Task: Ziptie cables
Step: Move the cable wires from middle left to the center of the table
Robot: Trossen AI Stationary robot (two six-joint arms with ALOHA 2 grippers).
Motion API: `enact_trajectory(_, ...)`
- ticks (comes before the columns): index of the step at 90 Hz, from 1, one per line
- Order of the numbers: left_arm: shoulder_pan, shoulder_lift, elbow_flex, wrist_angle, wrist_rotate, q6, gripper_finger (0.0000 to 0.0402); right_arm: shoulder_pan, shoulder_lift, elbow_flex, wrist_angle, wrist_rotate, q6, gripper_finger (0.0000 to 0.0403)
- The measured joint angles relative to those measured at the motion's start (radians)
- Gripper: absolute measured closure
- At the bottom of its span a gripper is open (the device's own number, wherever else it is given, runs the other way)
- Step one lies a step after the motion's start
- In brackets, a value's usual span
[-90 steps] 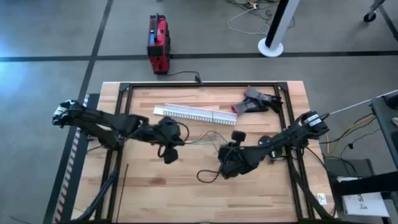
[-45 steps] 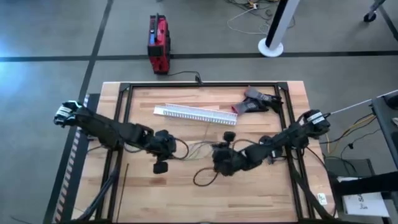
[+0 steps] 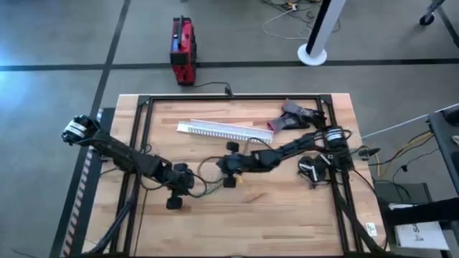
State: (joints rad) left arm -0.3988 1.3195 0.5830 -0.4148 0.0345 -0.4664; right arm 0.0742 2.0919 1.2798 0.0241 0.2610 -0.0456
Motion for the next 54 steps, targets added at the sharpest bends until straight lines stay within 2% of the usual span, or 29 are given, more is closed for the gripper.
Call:
enact_trajectory(17, 0.0, -0.008, -0.059, 0.014, -0.004, -0.085, 0.0381, 0.015, 0.048, 0.144, -0.359, 0.013, 0.066, 0.0403)
enact_trajectory(40, -0.005, -0.015, -0.11, 0.147, -0.046, -0.124, 0.0355, 0.08, 0.004, 0.158, -0.579, -0.022, 0.207, 0.0403)
enact_trajectory(54, -0.006, -0.015, -0.109, 0.157, -0.056, -0.17, 0.0354, 0.121, -0.013, 0.157, -0.676, -0.052, 0.3, 0.0403)
